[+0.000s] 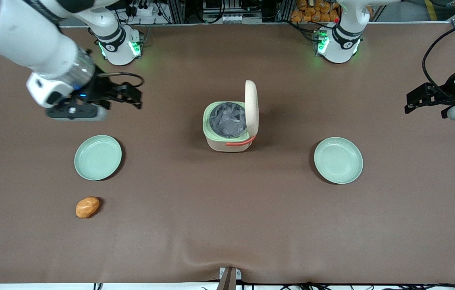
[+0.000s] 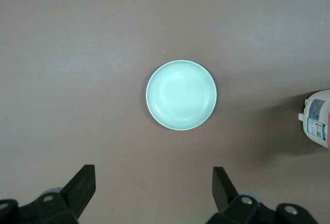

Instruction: Press rice cooker button with right arm

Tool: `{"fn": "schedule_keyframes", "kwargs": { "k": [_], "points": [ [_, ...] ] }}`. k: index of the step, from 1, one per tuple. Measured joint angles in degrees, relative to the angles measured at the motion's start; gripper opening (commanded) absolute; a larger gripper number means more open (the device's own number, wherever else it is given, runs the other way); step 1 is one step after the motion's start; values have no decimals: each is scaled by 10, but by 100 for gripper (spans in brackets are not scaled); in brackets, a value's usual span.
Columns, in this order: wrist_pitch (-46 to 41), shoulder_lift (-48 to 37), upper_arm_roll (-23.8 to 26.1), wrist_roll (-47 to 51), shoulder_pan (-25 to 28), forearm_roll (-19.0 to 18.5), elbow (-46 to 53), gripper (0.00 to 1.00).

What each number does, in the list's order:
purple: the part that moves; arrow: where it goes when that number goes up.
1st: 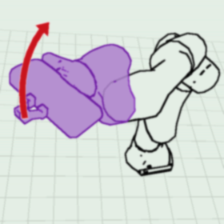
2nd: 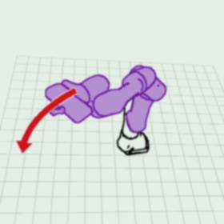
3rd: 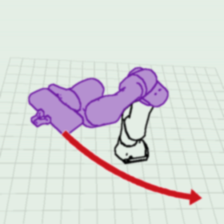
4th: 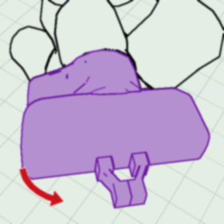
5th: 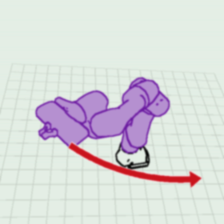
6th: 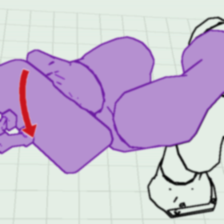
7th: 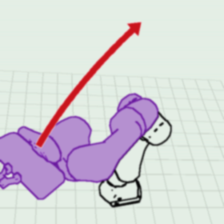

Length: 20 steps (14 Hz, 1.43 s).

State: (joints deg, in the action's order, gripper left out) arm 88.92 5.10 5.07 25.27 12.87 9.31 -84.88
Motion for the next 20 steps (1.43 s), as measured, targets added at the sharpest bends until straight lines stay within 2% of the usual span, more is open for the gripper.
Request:
{"fn": "schedule_keyframes", "kwargs": {
  "k": [3,5,7,13,20],
  "points": [
    [-27,-20,3,-6,-64,-33,-1,100],
    [-34,-23,4,-19,-87,-61,-2,100],
    [-38,-23,2,-62,-106,-74,-3,100],
    [-41,-23,-73,-212,-128,-76,-5,100],
    [-49,-23,-78,-223,-127,-76,-5,100]
  ]
}}
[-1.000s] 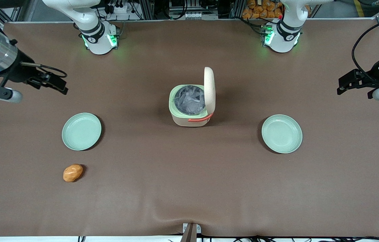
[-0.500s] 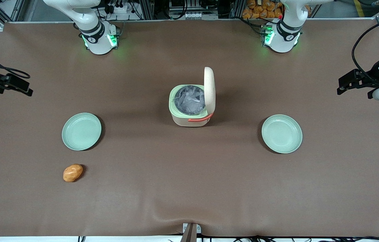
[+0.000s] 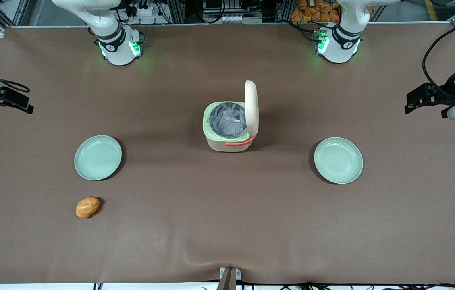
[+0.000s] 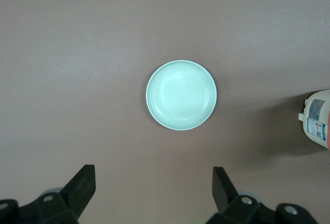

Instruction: Press rice cooker button with right arm

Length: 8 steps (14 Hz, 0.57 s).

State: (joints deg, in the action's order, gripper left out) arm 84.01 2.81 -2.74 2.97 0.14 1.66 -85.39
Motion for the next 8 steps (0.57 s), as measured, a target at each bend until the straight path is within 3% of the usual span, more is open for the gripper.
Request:
{"fn": "schedule_keyframes", "kwargs": {
  "k": [8],
  "points": [
    [0,0,-2,0,0,-19,0,100]
  ]
}}
